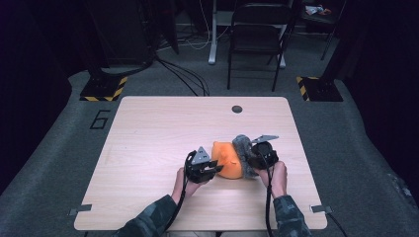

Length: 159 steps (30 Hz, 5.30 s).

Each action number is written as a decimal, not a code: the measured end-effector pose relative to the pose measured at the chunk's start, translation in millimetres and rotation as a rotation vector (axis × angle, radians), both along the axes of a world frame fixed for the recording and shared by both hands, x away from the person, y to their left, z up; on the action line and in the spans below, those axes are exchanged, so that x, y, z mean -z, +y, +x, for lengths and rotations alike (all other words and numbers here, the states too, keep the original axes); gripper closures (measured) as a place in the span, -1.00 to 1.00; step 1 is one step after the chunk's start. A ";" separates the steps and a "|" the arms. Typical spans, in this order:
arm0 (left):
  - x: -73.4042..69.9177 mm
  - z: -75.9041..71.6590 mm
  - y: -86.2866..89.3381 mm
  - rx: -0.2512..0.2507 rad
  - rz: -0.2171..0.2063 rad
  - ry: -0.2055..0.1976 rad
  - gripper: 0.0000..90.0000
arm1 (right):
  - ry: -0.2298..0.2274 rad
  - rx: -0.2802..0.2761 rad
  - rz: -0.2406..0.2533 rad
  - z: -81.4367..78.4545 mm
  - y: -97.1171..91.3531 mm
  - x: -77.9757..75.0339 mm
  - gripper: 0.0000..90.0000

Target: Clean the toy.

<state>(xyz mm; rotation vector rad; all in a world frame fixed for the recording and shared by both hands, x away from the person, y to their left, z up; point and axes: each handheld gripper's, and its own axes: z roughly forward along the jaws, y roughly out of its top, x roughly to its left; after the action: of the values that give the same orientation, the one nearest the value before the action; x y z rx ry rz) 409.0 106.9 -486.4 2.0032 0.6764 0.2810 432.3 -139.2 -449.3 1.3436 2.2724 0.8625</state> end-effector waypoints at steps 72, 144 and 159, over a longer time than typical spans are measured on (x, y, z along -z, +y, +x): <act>1.1 0.6 0.3 -0.008 0.011 -0.008 0.62 | 0.135 0.105 -0.036 11.5 -22.9 47.5 0.60; -0.5 -6.4 -6.8 -0.017 0.046 -0.001 0.63 | -0.110 -0.060 0.001 -19.2 35.9 -30.2 0.61; -1.2 -5.4 -7.1 -0.013 0.044 -0.010 0.62 | -0.051 0.006 0.018 -6.0 7.8 -13.2 0.61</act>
<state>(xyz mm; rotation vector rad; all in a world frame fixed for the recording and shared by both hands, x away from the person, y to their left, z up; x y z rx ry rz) 403.6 99.7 -485.2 2.0383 0.6823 0.3158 426.3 -131.4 -436.1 1.3208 2.2261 0.9072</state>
